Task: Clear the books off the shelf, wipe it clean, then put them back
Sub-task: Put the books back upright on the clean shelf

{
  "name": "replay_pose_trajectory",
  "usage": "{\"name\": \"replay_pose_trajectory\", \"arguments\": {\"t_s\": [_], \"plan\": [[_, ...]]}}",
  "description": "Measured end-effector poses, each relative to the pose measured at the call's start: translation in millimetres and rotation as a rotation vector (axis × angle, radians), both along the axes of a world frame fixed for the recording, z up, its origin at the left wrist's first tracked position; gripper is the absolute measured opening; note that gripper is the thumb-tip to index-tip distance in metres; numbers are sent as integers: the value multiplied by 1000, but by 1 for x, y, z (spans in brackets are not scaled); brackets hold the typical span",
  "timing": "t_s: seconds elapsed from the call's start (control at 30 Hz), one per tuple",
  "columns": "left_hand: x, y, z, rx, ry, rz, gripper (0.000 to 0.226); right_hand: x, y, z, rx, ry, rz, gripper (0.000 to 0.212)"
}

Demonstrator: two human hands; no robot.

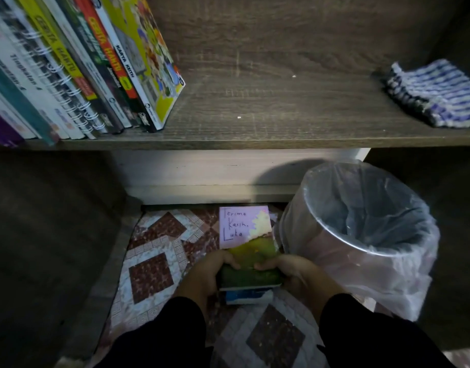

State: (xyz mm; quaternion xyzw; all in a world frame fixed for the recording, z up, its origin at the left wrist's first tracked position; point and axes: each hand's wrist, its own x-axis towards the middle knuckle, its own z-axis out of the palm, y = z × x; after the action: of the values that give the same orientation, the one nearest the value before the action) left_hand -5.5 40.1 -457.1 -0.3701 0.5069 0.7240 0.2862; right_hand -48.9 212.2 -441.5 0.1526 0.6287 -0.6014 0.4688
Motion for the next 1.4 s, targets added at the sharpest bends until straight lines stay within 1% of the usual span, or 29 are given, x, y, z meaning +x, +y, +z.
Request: {"name": "replay_pose_trajectory", "arguments": {"t_s": [0.07, 0.13, 0.17, 0.23, 0.3, 0.37, 0.43, 0.47, 0.57, 0.6, 0.67, 0.73, 0.8, 0.87, 0.93, 1.03, 1.1, 1.2, 1.3, 1.4], "plan": [[-4, -9, 4, -61, 50, -35, 49, -3, -9, 12, -27, 126, 44, 37], [-9, -18, 12, -163, 157, -46, 58, -13, -18, 19, 65, 307, 69, 60], [-11, -24, 15, -204, 204, -44, 63, -17, -22, 21, 77, 366, 80, 71], [-13, -31, 21, -241, 294, -84, 73, -21, -27, 24, 59, 436, 102, 90], [-10, -35, 20, -289, 347, -142, 82, -18, -28, 20, 63, 495, 149, 102], [-5, -33, 14, -318, 379, -117, 86, -12, -27, 9, 68, 548, 145, 97], [2, -28, 18, -326, 369, -62, 85, -9, -23, -6, 47, 532, 130, 95], [4, -26, 17, -335, 380, -66, 85, -7, -22, -5, 21, 525, 124, 92], [5, -27, 13, -346, 449, -73, 96, 1, -27, 13, -26, 529, 43, 59], [6, -27, 14, -345, 453, -69, 101, 2, -27, 16, -34, 530, 55, 53], [11, -25, 21, -349, 463, -55, 103, 3, -24, 23, -22, 541, 121, 56], [17, -22, 32, -355, 456, -43, 95, 4, -18, 31, -5, 545, 165, 68], [25, -19, 46, -354, 448, -42, 89, 11, -13, 46, 13, 565, 166, 79], [34, -14, 72, -408, 438, -55, 89, 21, -9, 68, 18, 608, 153, 83], [46, -6, 102, -463, 444, -83, 87, 33, -2, 87, 25, 643, 157, 82], [67, 4, 143, -498, 446, -110, 86, 50, 12, 122, 18, 704, 180, 87], [81, 11, 173, -544, 445, -151, 81, 61, 24, 149, 1, 746, 198, 91], [90, 19, 222, -578, 543, -179, 70, 66, 39, 194, -54, 770, 187, 99], [90, 21, 275, -561, 630, -86, 69, 68, 48, 246, -140, 786, 172, 86], [87, 19, 323, -533, 660, -104, 68, 61, 53, 297, -126, 812, 168, 65]]}}
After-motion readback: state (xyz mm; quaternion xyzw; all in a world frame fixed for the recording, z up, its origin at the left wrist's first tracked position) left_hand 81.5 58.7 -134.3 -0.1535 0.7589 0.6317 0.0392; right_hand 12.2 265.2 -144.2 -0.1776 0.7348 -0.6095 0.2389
